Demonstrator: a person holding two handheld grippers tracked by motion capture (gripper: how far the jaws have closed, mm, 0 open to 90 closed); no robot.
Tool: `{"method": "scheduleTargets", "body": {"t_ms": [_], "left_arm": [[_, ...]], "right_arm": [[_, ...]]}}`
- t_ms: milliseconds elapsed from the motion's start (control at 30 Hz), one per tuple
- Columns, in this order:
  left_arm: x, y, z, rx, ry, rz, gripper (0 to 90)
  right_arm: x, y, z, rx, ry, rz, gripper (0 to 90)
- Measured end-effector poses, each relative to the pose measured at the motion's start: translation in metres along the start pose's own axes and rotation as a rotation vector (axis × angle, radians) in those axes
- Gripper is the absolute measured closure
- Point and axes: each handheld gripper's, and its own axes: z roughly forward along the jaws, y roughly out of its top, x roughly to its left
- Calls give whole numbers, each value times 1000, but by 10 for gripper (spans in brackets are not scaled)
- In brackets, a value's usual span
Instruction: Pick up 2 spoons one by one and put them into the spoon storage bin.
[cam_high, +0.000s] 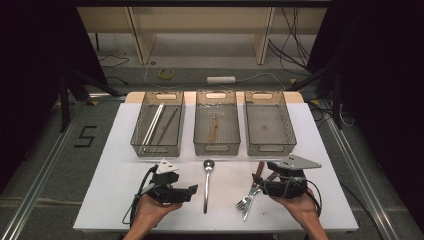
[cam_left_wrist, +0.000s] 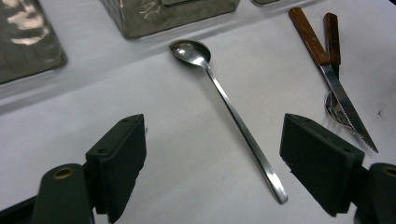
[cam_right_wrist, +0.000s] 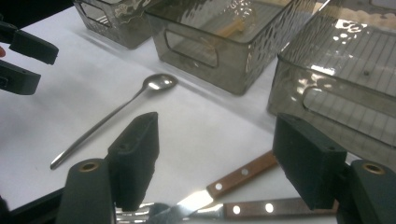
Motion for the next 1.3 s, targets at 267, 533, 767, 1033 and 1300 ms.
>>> {"method": "scheduleTargets", "body": {"t_ms": [267, 533, 767, 1033, 1300], "left_arm": [[-14, 0, 13, 31, -15, 21, 253], [-20, 3, 27, 63, -33, 5, 306], [-28, 8, 41, 88, -15, 37, 383], [-30, 12, 59, 131, -9, 38, 474], [-27, 12, 66, 153, -18, 26, 530]], "right_arm": [[5, -10, -8, -7, -6, 8, 327], [8, -18, -15, -5, 1, 11, 327], [9, -21, -17, -3, 5, 15, 328], [10, -25, -20, -6, 7, 14, 329], [10, -26, -23, -9, 11, 22, 330]]}}
